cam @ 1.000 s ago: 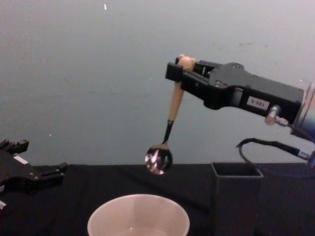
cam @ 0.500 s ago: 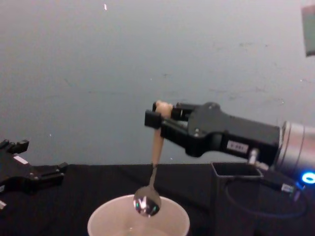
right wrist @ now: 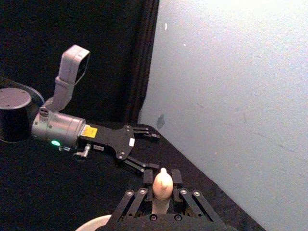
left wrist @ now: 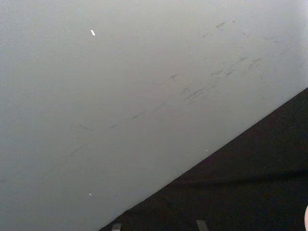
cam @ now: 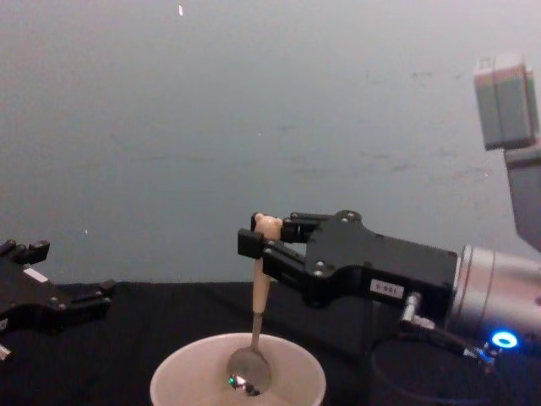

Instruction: Pick up the stirring spoon with one hand, stir inside the cup, then place it back in its original position.

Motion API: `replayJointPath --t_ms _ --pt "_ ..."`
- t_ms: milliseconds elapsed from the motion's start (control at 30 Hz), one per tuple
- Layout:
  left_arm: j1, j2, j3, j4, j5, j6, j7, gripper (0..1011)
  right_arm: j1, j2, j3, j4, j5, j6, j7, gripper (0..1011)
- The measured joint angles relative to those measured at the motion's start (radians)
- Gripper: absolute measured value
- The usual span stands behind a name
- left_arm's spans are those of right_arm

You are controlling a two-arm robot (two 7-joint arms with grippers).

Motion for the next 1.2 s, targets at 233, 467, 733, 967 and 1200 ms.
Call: replayJointPath --t_ms 233,467,733,967,1200 --pt "0.0 0.0 0.0 0.0 0.0 0.0 0.0 1001 0.007 -0.019 -0.001 0.033 -0.022 -0.023 -0.011 214" --pt "0.0 0.0 0.0 0.0 0.0 0.0 0.0 1001 0.006 -0.029 0.001 0.04 -0.033 -0.028 -0.012 214" --pt "0.0 0.0 0.0 0.0 0.0 0.0 0.0 1001 -0.006 -0.028 0.001 0.023 -0.033 -0.018 -0.006 214" --pt "0.0 0.0 0.0 0.0 0.0 0.0 0.0 1001 -0.018 -0.02 0.0 0.001 -0.032 -0.006 -0.005 214" --pt "0.0 0.0 0.0 0.0 0.0 0.0 0.0 1001 -0.026 -0.004 0.005 -0.012 -0.035 -0.002 -0.012 214"
